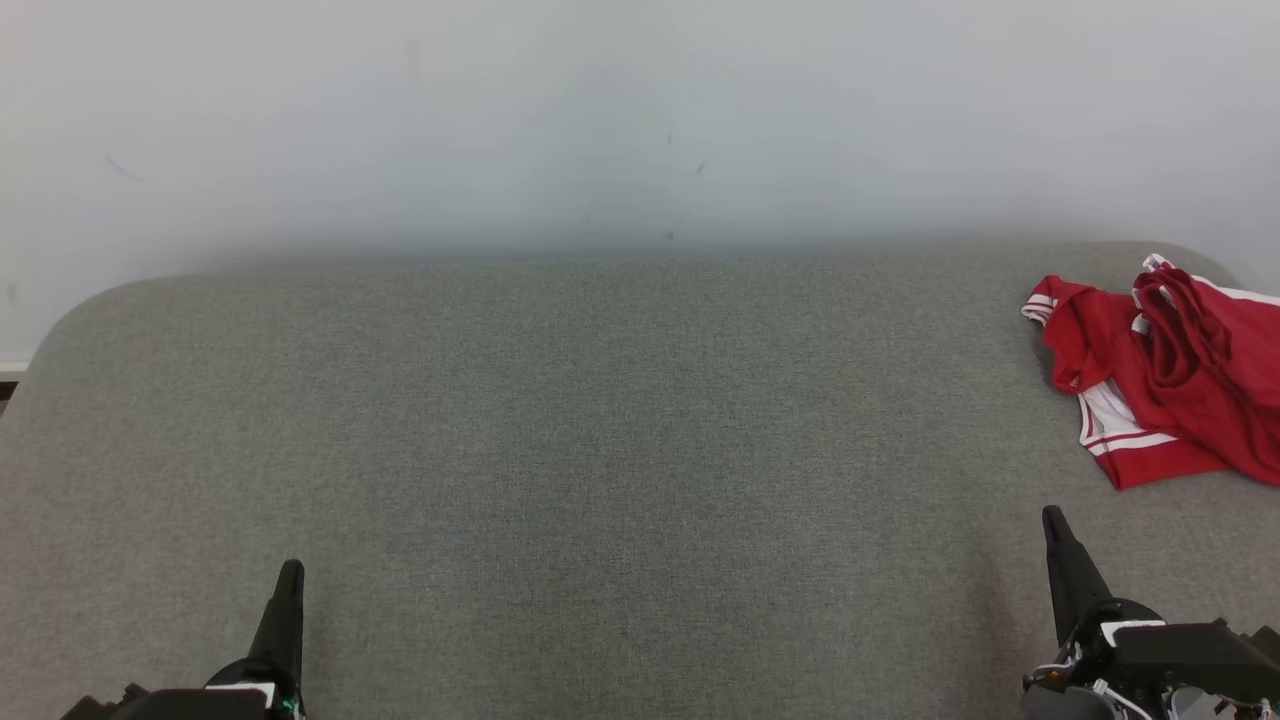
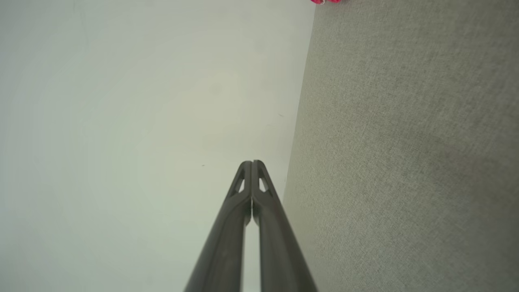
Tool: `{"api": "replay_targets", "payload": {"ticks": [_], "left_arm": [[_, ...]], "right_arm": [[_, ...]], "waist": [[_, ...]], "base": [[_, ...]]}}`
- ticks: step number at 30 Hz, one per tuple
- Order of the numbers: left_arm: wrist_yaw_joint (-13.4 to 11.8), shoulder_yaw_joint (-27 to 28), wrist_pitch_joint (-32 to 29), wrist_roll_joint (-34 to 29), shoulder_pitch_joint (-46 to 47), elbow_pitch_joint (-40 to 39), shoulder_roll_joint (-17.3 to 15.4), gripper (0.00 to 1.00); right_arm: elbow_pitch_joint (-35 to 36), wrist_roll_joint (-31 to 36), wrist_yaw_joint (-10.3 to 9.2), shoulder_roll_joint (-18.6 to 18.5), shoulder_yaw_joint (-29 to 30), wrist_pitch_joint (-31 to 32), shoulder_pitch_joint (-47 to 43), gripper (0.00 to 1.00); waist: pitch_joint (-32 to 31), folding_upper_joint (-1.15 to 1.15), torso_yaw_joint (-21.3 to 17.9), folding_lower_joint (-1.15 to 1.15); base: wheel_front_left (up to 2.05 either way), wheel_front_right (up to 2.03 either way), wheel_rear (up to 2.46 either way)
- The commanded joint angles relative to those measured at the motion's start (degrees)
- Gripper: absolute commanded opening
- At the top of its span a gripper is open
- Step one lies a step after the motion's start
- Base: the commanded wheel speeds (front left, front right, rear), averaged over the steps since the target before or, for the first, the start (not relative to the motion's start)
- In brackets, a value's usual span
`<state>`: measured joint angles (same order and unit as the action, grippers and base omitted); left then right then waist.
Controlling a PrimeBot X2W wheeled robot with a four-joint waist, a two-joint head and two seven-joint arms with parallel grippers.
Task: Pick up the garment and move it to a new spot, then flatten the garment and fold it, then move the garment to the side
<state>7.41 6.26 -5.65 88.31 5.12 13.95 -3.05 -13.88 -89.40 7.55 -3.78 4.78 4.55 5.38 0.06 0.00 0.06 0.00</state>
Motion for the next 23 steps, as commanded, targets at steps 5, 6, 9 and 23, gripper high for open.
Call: {"api": "replay_targets", "payload": {"ticks": [5,6,9,23], "left_arm": [[0.1,0.3,-0.6,2.6,1.1,0.1,0.2,0.0],[0.1,0.4,-0.7,3.0,1.1,0.1,0.2,0.0],[0.1,0.4,-1.0,3.9,1.4,0.1,0.2,0.0],[0.1,0.4,-1.0,4.2,1.4,0.2,0.2,0.0]], "right_arm": [[0.0,-2.5,-0.11,0.0,0.5,0.7,0.6,0.0],[0.0,-2.9,-0.11,0.0,0.5,0.8,0.7,0.0],[-0.1,-3.8,-0.12,0.0,0.6,1.1,0.9,0.0],[-0.1,-3.8,-0.12,0.2,0.9,1.3,1.0,0.0]], "waist": [[0.1,0.0,0.0,0.0],[0.1,0.0,0.0,0.0],[0.1,0.0,-0.1,0.0],[0.1,0.0,-0.1,0.0]], "base": [[0.0,0.0,0.0],[0.0,0.0,0.0],[0.0,0.0,0.0],[0.0,0.0,0.0]]}}
